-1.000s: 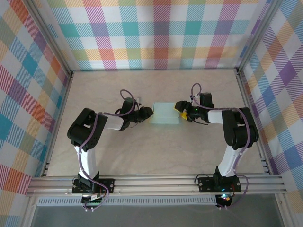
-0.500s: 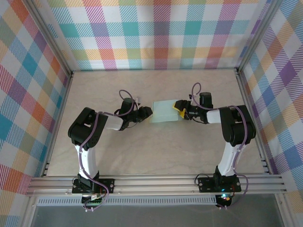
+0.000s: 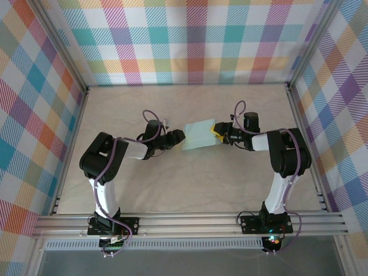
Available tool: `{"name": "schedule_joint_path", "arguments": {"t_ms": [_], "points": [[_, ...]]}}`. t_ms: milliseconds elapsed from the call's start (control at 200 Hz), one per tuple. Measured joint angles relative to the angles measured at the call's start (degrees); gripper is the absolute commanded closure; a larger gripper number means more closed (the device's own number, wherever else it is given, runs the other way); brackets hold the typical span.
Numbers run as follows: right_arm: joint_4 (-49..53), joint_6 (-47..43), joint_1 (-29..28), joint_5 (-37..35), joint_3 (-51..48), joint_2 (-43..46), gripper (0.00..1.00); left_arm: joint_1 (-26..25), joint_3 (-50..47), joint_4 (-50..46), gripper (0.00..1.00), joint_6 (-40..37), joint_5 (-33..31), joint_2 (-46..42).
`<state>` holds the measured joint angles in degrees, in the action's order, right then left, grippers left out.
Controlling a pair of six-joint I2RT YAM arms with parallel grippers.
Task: Fold the paper box
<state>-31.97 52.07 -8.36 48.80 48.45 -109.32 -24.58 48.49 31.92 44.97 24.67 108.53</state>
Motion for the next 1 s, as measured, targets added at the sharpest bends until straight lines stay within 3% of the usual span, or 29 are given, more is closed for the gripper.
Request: {"name": "schedule_joint_path", "arguments": {"t_ms": [160,360,480,800,1000], "points": [[-2.45,1.84,0.22,1.36,-1.09,0.22,0.56,2.67,-2.34,4.94,0.03,4.13,3.82,-1.33],[-8.11,6.95,0.52,4.26,-1.27,1.53,0.57,6.38,-2.54,14.47,0.00,12.04,10.21,-0.57],[-11.85,9.99,0.52,5.64,-1.27,2.69,0.59,6.69,-2.54,18.01,0.07,15.89,13.68,-0.20],[-19.21,17.49,0.52,7.80,-1.64,2.75,0.59,6.69,-1.44,27.28,0.42,26.08,19.67,3.54],[-24.57,21.77,0.52,8.44,-1.95,1.18,0.58,6.67,-0.63,33.99,0.49,32.17,21.24,5.35]]}}
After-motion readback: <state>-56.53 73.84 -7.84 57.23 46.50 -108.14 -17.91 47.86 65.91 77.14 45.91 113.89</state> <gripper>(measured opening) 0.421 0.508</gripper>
